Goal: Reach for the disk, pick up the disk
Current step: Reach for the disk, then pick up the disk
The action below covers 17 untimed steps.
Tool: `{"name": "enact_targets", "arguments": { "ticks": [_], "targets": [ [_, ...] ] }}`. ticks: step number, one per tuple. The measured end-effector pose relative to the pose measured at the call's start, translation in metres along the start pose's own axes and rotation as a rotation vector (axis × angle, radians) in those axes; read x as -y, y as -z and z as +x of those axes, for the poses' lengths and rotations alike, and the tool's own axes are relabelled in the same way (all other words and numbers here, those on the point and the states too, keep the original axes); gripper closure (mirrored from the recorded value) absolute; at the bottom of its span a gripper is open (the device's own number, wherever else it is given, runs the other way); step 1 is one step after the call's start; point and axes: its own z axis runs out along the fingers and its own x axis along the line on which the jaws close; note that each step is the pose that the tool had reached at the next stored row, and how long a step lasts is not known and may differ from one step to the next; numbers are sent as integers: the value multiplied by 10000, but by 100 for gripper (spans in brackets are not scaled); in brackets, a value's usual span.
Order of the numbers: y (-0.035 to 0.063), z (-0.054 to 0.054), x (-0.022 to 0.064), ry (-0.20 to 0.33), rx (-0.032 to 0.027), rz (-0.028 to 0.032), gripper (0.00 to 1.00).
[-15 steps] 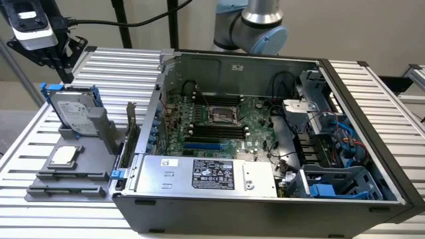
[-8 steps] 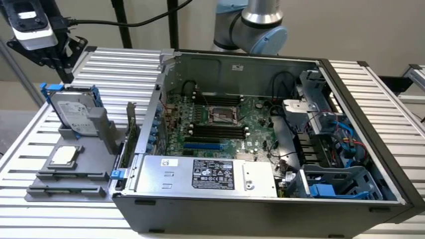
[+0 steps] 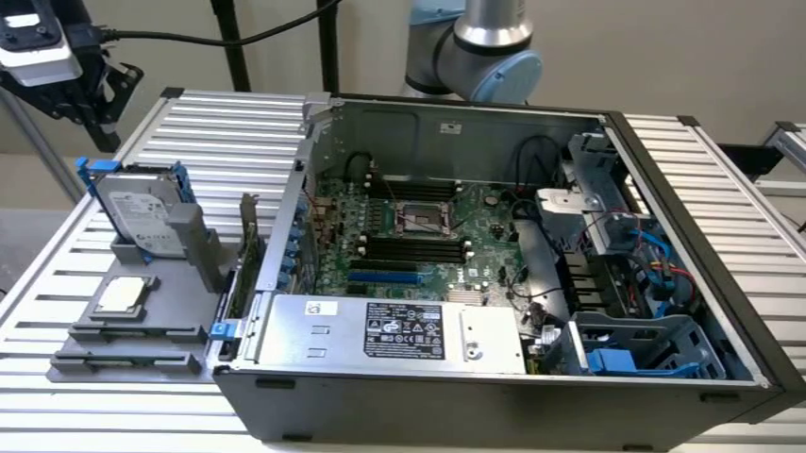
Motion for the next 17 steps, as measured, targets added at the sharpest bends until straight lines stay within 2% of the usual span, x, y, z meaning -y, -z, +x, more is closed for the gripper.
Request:
{"name": "enact_targets", "arguments": {
  "ticks": [4,9,17],
  "targets": [
    [-5,106,-51,29,-2,46,89],
    [-4,110,-52,58,-4,50,89],
    [-5,111,-51,1437,-40,51,89]
  ]
}}
